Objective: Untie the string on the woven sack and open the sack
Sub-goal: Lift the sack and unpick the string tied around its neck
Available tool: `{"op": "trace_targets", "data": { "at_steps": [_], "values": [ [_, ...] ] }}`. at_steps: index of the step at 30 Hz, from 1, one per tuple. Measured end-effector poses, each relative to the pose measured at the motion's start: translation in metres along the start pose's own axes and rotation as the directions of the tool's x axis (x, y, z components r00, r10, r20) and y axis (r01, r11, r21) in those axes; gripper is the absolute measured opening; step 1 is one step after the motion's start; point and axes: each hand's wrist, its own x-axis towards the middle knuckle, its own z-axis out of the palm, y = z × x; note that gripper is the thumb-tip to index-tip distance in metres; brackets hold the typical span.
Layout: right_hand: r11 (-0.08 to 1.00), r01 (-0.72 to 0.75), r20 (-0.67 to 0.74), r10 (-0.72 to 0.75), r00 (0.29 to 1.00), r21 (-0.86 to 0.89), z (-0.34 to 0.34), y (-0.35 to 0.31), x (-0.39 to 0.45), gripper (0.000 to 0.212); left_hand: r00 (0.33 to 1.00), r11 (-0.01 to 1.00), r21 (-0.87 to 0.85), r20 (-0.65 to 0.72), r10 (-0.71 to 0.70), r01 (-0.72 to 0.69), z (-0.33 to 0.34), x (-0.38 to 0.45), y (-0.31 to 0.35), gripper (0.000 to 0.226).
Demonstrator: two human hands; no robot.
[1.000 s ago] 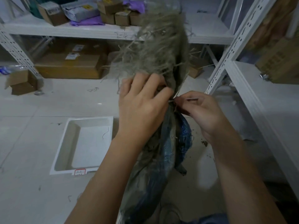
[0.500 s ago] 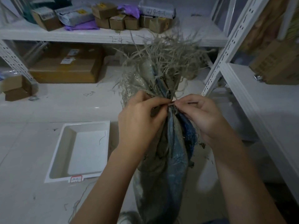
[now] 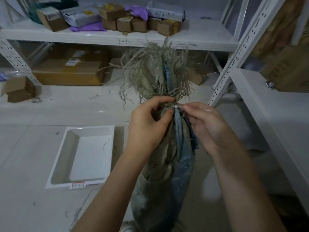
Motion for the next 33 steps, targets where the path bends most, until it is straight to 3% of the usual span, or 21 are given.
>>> {"op": "trace_targets", "data": {
  "at_steps": [2, 4, 6, 9, 12, 16, 20, 25, 33],
  "values": [
    [0.993, 0.024, -0.025, -0.027, 0.999, -0.113, 0.000, 0.000, 0.001, 0.019, 1.000, 0.999, 0.033, 0.005, -0.019, 0.019, 0.001, 0.000, -0.002, 0.021],
    [0.933, 0.120, -0.041, -0.142, 0.989, -0.339, -0.004, 0.000, 0.002, 0.021, 0.999, 0.996, 0.085, 0.041, -0.023, 0.020, 0.001, -0.002, -0.002, 0.014],
    [0.814, 0.254, -0.005, -0.300, 0.954, -0.523, -0.007, -0.001, 0.000, 0.018, 0.998, 0.990, 0.143, 0.062, -0.014, 0.005, 0.001, -0.002, -0.001, 0.012],
    [0.525, 0.407, 0.138, -0.476, 0.868, -0.748, -0.012, -0.001, -0.007, 0.015, 0.997, 0.985, 0.169, 0.078, 0.011, -0.024, -0.002, -0.001, 0.000, 0.012],
    [0.319, 0.455, 0.251, -0.515, 0.820, -0.831, -0.012, 0.003, -0.008, 0.016, 0.993, 0.981, 0.188, 0.113, 0.030, -0.051, -0.006, -0.001, -0.001, 0.016],
    [0.162, 0.448, 0.285, -0.575, 0.767, -0.879, -0.011, 0.004, -0.007, 0.018, 0.992, 0.975, 0.213, 0.125, 0.029, -0.055, -0.006, -0.003, -0.001, 0.017],
    [0.088, 0.452, 0.320, -0.587, 0.744, -0.888, -0.011, 0.002, -0.007, 0.019, 0.990, 0.965, 0.251, 0.137, 0.042, -0.076, -0.004, -0.004, 0.001, 0.012],
    [0.138, 0.426, 0.287, -0.552, 0.783, -0.894, -0.010, 0.002, -0.007, 0.012, 0.989, 0.977, 0.208, 0.144, 0.016, -0.046, -0.006, -0.006, 0.003, 0.010],
    [0.080, 0.486, 0.335, -0.627, 0.703, -0.870, -0.009, 0.002, -0.008, 0.023, 0.986, 0.995, 0.098, 0.160, -0.042, 0.026, -0.010, -0.001, 0.004, 0.009]
  ]
}}
